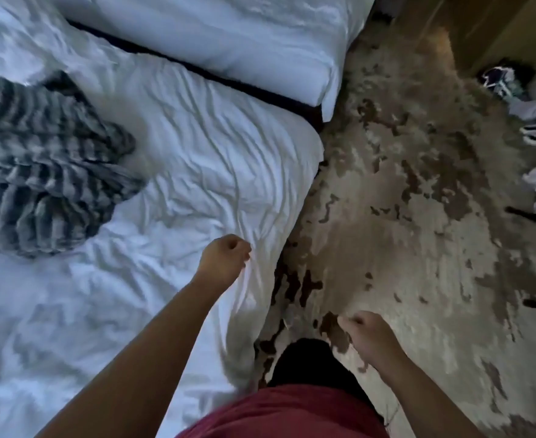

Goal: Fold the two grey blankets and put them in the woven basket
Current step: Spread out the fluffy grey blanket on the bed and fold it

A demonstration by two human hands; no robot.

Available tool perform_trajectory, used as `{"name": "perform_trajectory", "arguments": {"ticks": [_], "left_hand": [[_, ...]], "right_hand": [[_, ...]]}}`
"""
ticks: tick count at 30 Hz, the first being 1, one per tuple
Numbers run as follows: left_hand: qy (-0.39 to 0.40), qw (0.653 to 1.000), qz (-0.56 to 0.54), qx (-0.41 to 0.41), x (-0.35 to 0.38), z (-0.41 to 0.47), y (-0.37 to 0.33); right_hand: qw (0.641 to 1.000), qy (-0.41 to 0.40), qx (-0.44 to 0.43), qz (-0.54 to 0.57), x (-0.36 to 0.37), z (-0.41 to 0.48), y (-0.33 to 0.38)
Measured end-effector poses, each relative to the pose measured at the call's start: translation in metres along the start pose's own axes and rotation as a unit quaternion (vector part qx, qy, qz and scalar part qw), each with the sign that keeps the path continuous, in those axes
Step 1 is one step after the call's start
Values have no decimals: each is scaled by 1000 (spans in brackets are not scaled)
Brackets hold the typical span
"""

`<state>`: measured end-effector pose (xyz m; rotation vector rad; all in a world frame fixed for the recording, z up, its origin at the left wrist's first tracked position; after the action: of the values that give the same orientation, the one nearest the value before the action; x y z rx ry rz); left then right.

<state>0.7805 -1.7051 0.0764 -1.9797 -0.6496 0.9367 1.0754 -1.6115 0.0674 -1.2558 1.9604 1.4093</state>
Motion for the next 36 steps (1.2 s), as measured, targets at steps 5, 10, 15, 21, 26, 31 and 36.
{"name": "perform_trajectory", "arguments": {"ticks": [5, 10, 15, 21, 26, 31, 36], "left_hand": [[-178, 957, 6, -229, -85, 66, 130], [-298, 852, -63, -426, -109, 70, 214], [-412, 728, -198, -511, -90, 89, 232], [-441, 640, -319, -542, -62, 121, 230], [-446, 605, -400, -525, -67, 144, 220], [-513, 565, -461, -453, -108, 165, 219], [-498, 666, -440, -339, -148, 186, 193]], "right_hand": [[977, 121, -156, -86, 105, 125, 177], [898, 206, -340, -188, 245, 188, 377], [816, 274, -461, -214, 388, 191, 512], [807, 356, -402, -245, 529, 181, 540], [789, 391, -454, -137, 542, 129, 508], [690, 480, -461, -285, 505, 101, 403], [353, 565, -596, -448, 420, 66, 315]]}}
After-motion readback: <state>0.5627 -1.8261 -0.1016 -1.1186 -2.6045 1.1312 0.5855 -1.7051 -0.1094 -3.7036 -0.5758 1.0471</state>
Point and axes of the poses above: each hand's wrist, its own z-axis towards the middle knuckle, its own x-axis out of the palm, y = z × x, the point moved 9 cm from there along z, towards the middle knuckle, and after that the axes turned 15 degrees about -y, right-handed, at the moved point
